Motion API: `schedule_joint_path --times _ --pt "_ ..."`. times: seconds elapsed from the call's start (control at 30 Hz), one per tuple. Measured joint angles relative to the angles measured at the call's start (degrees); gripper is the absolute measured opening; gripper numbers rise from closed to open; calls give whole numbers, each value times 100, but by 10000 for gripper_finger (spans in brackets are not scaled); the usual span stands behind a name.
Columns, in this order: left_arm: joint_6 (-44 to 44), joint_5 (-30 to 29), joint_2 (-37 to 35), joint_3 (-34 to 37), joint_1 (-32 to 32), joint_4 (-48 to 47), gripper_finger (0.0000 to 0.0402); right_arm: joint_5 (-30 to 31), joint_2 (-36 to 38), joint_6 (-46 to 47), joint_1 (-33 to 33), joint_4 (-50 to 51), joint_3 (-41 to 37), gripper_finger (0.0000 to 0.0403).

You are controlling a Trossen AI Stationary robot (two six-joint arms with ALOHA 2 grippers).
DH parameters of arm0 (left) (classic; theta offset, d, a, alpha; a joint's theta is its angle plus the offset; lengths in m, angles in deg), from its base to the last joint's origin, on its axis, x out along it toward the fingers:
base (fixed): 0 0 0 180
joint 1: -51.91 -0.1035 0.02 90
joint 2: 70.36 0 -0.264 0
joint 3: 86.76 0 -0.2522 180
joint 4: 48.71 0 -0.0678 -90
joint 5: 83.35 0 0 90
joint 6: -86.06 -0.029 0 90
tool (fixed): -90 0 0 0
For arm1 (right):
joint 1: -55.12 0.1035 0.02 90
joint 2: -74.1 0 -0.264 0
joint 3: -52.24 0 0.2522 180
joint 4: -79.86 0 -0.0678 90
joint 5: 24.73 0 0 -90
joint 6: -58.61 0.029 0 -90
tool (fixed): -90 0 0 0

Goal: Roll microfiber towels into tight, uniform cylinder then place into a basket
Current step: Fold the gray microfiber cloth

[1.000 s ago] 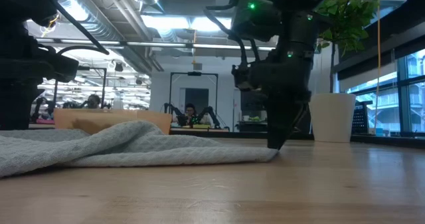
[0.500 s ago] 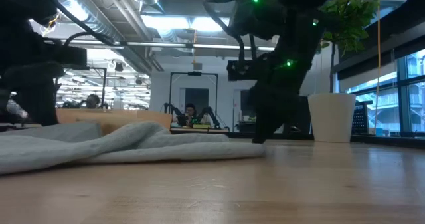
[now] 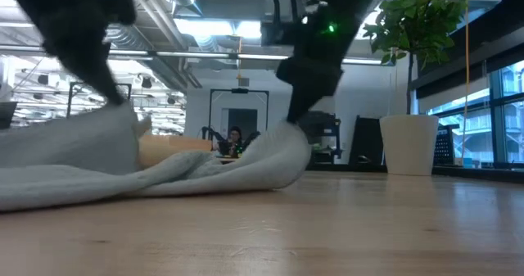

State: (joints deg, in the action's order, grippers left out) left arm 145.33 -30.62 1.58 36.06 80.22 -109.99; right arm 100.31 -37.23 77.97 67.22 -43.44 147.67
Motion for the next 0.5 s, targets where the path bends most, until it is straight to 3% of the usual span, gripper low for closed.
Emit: schedule_joint_path --times 0.27,0.5 --pt "-994 -501 0 -1052 -28 -492 0 883 14 -41 131 1510 1245 2" --pt "-1441 -950 0 -1792 -28 -1145 0 1048 24 -36 233 2463 2009 2"
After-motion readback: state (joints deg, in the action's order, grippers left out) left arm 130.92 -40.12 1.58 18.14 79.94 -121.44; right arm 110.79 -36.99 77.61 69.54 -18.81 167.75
